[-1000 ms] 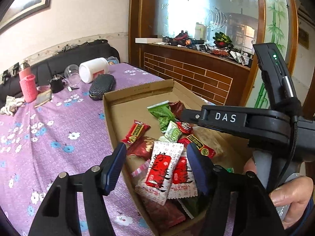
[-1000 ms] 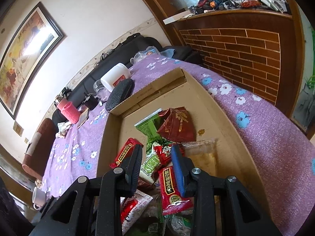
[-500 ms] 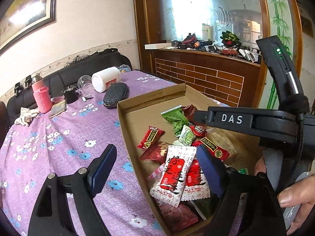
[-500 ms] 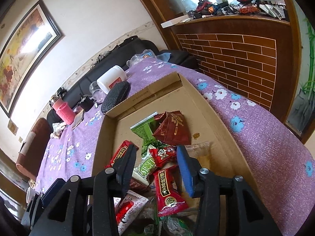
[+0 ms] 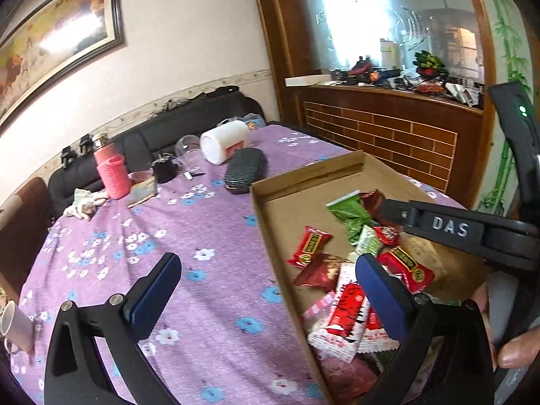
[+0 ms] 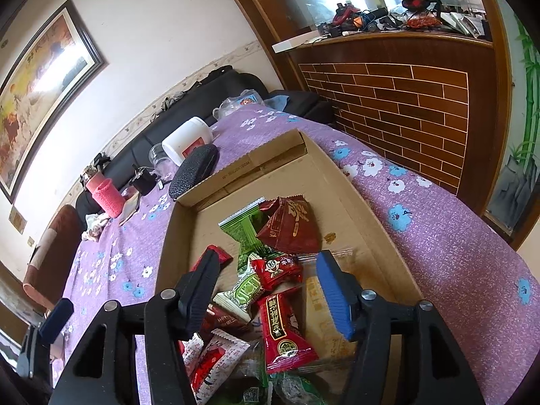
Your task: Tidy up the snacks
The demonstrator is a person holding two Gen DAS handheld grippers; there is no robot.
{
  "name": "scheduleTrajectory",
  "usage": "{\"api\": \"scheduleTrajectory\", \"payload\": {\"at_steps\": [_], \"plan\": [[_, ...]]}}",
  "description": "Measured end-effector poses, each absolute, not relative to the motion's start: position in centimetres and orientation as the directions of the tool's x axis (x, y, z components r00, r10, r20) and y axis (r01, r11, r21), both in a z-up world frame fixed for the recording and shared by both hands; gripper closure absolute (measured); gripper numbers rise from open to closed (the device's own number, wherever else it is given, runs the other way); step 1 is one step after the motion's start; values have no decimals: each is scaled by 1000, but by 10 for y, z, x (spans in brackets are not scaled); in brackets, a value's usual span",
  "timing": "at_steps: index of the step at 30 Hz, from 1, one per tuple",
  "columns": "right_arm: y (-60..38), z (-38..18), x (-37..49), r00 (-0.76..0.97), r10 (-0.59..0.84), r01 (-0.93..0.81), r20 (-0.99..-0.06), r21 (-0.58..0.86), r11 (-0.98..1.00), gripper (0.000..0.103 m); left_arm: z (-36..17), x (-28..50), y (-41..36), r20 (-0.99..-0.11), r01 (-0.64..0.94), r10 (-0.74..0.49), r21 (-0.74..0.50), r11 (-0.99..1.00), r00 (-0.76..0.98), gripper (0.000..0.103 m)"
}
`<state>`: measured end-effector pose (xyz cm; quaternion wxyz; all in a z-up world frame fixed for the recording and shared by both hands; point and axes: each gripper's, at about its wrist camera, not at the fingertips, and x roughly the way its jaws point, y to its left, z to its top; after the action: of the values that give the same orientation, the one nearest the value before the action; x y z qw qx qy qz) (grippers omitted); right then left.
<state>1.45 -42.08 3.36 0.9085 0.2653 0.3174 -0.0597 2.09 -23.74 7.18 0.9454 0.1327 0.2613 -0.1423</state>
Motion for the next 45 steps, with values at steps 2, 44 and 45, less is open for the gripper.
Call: {"api": "scheduleTrajectory", "payload": {"at_steps": [2,44,45], "plan": [[-421,34,14,791,60,277,-608,444,852,39,74,21,-235,-533,344,-210,165,924,820,0],[-418,39,10,786,-5,315,-618,393,864,34,70,19,-244,-507,198,-1,335,921,862,0],[-418,39,10,786,-4,314,-618,394,864,34,70,19,-244,-506,198,-1,335,921,862,0]]}}
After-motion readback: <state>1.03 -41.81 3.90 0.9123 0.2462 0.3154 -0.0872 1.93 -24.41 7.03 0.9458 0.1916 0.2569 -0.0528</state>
